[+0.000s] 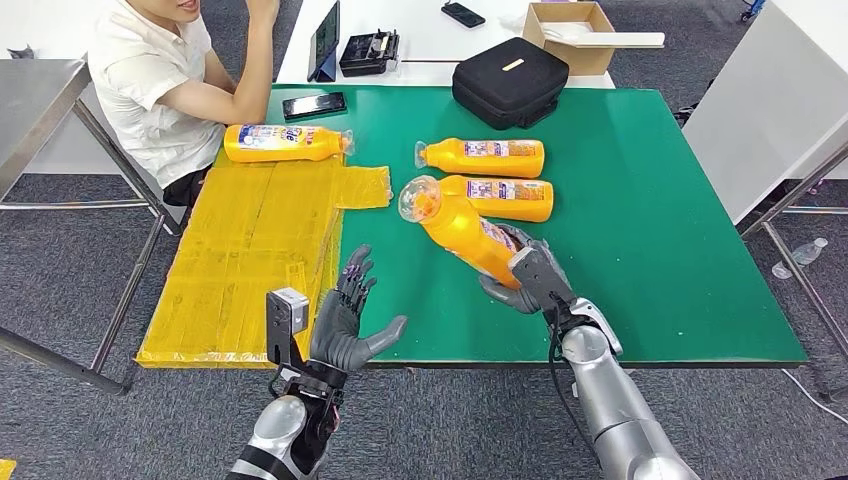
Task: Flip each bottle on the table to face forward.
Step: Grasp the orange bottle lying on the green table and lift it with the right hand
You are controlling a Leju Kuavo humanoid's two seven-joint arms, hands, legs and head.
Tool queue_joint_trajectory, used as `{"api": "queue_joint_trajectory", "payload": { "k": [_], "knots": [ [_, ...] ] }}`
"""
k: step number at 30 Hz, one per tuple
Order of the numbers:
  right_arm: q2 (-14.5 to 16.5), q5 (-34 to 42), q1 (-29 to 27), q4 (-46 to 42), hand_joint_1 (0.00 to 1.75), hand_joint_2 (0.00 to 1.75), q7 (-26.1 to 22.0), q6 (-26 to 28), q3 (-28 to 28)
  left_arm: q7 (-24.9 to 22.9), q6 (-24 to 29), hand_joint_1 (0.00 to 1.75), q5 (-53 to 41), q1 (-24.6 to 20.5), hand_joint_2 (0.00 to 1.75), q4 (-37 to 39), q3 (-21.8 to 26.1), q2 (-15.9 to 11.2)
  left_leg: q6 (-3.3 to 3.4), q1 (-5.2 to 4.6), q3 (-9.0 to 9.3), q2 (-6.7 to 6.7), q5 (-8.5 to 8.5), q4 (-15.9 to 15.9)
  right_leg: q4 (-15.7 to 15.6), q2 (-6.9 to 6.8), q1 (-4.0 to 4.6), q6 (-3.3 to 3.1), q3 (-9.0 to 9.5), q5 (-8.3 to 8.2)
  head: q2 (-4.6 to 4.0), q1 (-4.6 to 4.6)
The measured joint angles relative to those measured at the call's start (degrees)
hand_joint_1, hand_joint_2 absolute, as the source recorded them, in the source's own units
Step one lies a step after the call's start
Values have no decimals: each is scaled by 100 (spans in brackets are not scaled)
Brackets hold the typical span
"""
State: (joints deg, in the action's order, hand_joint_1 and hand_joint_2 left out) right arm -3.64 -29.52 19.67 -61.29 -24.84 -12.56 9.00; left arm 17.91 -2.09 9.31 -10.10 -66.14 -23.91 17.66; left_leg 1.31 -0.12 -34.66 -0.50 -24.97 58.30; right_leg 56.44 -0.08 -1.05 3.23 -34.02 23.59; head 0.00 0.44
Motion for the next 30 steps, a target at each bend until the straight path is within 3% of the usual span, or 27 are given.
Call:
{"api": "queue_joint_trajectory", "payload": {
  "k": [8,14,20,25,30],
  "knots": [
    [41,337,19,-2,175,175,-317,-225,516,87,-751,0,697,-36,175,233,5,1,0,1,-1,1,0,0,0,0,1,0,-1,0,0,1],
    [195,302,64,15,175,175,-270,-187,1158,312,-518,0,530,-180,175,403,-16,7,-1,3,-2,2,1,-1,3,1,2,0,-1,0,0,3],
    [557,397,252,184,175,175,-159,-186,2084,672,-449,0,1312,-540,175,577,14,63,-2,4,-1,-4,5,-1,3,-7,3,-2,-3,1,0,3],
    [526,732,340,237,174,175,-40,-100,2491,847,-395,0,1271,-624,175,674,81,84,-2,0,-4,-5,5,-1,3,-10,-2,-1,-1,0,0,5],
    [513,846,334,246,175,175,69,-72,2708,1134,16,0,598,-617,175,666,107,90,0,-4,-8,-6,3,0,2,-11,-6,-1,-5,1,0,4]
  ]
}}
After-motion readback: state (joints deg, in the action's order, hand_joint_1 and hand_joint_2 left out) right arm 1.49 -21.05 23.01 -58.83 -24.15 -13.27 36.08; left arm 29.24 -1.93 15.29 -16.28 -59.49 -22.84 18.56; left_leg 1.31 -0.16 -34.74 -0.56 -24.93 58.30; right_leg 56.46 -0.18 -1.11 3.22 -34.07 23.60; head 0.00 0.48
